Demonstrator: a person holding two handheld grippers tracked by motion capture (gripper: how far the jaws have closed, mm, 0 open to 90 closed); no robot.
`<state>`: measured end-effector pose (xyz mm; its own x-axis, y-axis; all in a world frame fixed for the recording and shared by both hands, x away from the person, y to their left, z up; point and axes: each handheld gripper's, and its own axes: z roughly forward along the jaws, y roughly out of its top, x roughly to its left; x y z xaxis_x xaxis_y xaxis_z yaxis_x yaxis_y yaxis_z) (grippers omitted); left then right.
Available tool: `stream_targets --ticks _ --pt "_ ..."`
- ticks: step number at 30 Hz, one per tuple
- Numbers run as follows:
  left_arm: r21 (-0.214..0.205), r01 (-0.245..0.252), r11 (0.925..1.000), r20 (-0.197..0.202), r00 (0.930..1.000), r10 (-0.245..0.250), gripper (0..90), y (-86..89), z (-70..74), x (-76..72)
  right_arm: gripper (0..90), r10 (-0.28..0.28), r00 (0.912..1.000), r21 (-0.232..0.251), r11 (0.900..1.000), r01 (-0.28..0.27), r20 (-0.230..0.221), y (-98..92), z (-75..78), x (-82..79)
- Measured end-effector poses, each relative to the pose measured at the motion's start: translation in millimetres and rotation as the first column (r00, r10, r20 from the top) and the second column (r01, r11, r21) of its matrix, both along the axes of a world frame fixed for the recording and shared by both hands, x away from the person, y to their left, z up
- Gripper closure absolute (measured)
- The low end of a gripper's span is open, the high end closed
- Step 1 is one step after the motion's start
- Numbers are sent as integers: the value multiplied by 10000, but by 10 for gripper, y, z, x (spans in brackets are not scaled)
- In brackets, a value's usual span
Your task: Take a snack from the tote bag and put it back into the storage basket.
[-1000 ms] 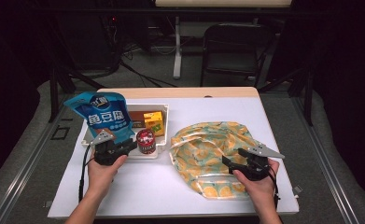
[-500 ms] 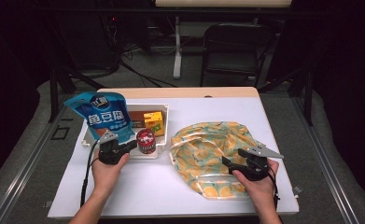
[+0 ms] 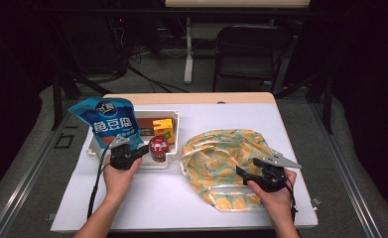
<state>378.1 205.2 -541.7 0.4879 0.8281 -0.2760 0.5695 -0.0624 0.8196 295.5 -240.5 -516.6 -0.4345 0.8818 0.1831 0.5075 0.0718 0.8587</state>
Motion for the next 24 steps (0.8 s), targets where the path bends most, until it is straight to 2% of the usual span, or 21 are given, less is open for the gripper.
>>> stream_targets --ticks 13,18,24 --pt "-49 286 9996 -50 9996 -286 900 -92 -11 5 238 43 10000 -68 10000 -43 -37 -1 -3 0" --pt "-87 257 9996 2 9997 -257 897 -98 -5 1 238 31 10000 -70 10000 -31 0 4 -6 -1" --pt "-197 205 9996 174 9996 -202 802 -40 22 -39 237 0 10000 -93 10000 0 39 -12 2 -5"
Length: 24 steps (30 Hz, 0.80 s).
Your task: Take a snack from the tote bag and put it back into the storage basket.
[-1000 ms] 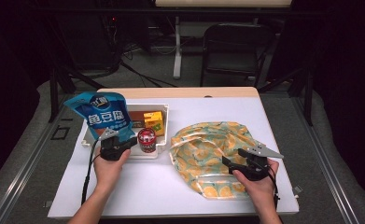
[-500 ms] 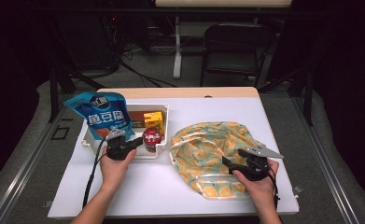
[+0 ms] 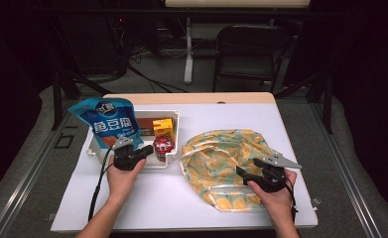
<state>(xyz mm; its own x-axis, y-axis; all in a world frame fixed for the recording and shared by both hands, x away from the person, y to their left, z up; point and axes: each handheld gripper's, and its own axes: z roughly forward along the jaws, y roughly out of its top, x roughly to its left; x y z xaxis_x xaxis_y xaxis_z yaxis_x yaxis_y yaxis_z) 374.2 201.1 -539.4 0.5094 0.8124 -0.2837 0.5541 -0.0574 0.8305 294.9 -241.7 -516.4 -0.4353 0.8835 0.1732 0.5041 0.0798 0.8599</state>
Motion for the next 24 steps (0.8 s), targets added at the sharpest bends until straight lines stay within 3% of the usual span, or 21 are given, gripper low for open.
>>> stream_targets --ticks 4,6,7,8,11,15,17,20,24 --pt "-263 203 9994 -51 9998 -204 632 97 39 -58 235 -45 10000 90 9999 44 31 -14 4 -3" --pt "-419 605 9973 -126 9981 -610 549 126 69 -93 234 -78 10000 71 9999 78 48 -24 7 -4" --pt "-383 769 9963 -191 9968 -777 460 133 92 -115 232 -107 9999 81 9999 106 71 -29 10 -8" --pt "-419 869 9953 -172 9960 -877 375 137 119 -141 231 -97 9999 70 9999 97 92 -40 16 -11" --pt "-633 1072 9922 138 9942 -1065 255 157 198 -194 226 -211 9996 133 9997 209 167 -71 35 -18" --pt "-263 1275 9915 469 9909 -1262 173 227 211 -303 219 -226 9995 62 9997 225 198 -104 57 -26" --pt "-135 1114 9937 594 9921 -1104 147 297 213 -340 216 -262 9994 81 9996 260 228 -124 71 -25" --pt "-321 857 9958 752 9937 -831 111 393 224 -372 204 -342 9990 148 9993 338 270 -151 99 -21" --pt "-689 901 9935 1034 9912 -827 39 480 266 -397 196 -477 9988 37 9989 477 121 -207 76 -26"
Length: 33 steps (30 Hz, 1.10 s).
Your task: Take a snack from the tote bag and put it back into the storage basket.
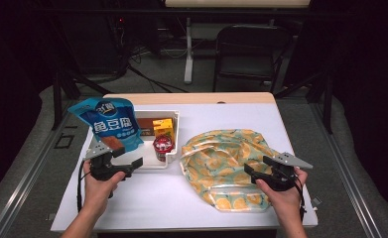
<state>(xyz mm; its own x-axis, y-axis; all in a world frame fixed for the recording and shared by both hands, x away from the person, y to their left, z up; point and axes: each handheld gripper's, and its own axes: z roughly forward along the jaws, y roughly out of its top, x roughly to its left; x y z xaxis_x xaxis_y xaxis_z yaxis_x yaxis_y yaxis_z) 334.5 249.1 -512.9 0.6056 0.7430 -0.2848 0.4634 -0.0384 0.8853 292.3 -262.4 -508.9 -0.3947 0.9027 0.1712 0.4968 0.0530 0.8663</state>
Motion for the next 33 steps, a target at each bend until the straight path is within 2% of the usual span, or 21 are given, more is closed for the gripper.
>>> stream_targets --ticks 2,4,5,6,9,11,14,16,19,22,23,26,28,30,33 --pt "-68 75 9999 -67 9999 -75 21 26 -10 -3 193 -133 9999 119 9998 133 -16 -33 -26 -11" --pt "434 7 9991 -325 9995 7 3 45 -47 -30 190 -157 9999 290 9995 156 31 -71 -16 -38" --pt "474 -63 9989 -367 9993 80 14 72 -65 -56 188 -156 9998 355 9993 150 158 -86 -3 -56" --pt "411 -32 9992 -397 9992 48 20 108 -79 -80 186 -145 9997 199 9997 141 211 -115 12 -78" --pt "-106 -51 9999 -306 9995 48 5 219 -53 -125 177 -283 9994 308 9991 276 217 -226 -12 -104" --pt "45 -112 9999 -292 9995 113 4 276 -34 -154 171 -431 9990 319 9986 426 148 -287 -34 -83" --pt "459 -82 9989 -416 9991 101 1 360 -102 -206 151 -387 9992 147 9992 385 133 -329 -42 -50" --pt "486 -156 9987 -557 9983 183 1 439 -149 -224 148 -351 9993 -17 9994 352 88 -342 -56 -50" --pt "176 -295 9994 -510 9982 304 3 544 -138 -240 145 -343 9993 -224 9992 340 -144 -401 -79 -89" --pt "869 -203 9960 -326 9992 233 4 623 -137 -315 145 -472 9987 -214 9987 468 -193 -467 -108 -150" --pt "780 -281 9966 -314 9990 306 2 666 -153 -345 145 -500 9985 -226 9985 496 -203 -494 -118 -166" --pt "-101 -587 9982 -362 9976 583 3 767 -166 -369 147 -751 9971 61 9972 752 -124 -534 -150 -182" --pt "-150 -724 9973 -97 9973 723 4 773 -124 -366 147 -827 9965 -76 9965 827 -92 -542 -156 -180" --pt "166 -716 9973 -41 9974 717 4 764 -130 -358 147 -781 9969 -184 9968 779 -126 -551 -164 -174" --pt "708 -628 9955 -277 9975 649 4 729 -211 -339 146 -800 9966 -238 9965 795 -203 -558 -185 -168"
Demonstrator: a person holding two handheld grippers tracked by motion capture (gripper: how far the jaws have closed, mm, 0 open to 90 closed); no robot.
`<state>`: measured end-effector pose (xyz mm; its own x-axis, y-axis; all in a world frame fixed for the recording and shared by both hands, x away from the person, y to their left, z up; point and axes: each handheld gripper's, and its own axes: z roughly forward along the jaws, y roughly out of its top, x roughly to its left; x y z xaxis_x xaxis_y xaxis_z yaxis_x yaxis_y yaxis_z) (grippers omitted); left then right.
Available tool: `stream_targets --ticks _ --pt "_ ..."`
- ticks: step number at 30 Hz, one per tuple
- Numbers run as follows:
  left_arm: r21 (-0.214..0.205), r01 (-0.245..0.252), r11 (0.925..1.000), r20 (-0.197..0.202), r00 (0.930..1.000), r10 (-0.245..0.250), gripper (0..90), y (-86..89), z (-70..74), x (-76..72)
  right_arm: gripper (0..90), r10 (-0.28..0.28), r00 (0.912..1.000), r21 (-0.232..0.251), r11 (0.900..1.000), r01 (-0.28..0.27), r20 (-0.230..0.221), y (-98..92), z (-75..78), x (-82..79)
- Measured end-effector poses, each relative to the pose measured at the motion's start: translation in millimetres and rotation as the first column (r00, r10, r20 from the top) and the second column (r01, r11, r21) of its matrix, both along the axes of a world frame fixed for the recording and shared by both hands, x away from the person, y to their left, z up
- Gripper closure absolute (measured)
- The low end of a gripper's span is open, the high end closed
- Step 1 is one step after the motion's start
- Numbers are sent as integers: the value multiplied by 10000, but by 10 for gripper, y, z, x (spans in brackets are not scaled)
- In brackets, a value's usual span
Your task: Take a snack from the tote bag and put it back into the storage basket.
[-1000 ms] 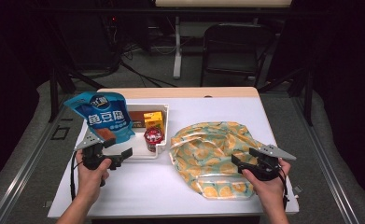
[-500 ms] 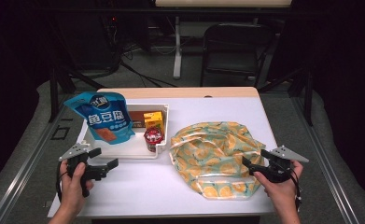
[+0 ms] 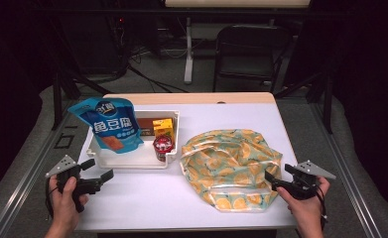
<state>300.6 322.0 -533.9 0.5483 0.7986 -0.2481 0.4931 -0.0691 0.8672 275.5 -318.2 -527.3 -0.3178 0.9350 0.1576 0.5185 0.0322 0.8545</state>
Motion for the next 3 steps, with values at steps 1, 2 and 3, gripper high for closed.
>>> stream_targets --ticks 1,2,3 --pt "129 18 9999 -34 10000 -17 4 -9 -21 6 145 -80 9999 113 9999 80 66 10 -12 2" --pt "179 13 9998 -96 10000 -11 4 -17 -32 9 145 -15 10000 80 10000 15 41 6 -12 3" --pt "195 -22 9998 -138 9999 25 4 -24 -38 11 145 16 10000 86 10000 -16 58 6 -13 4"
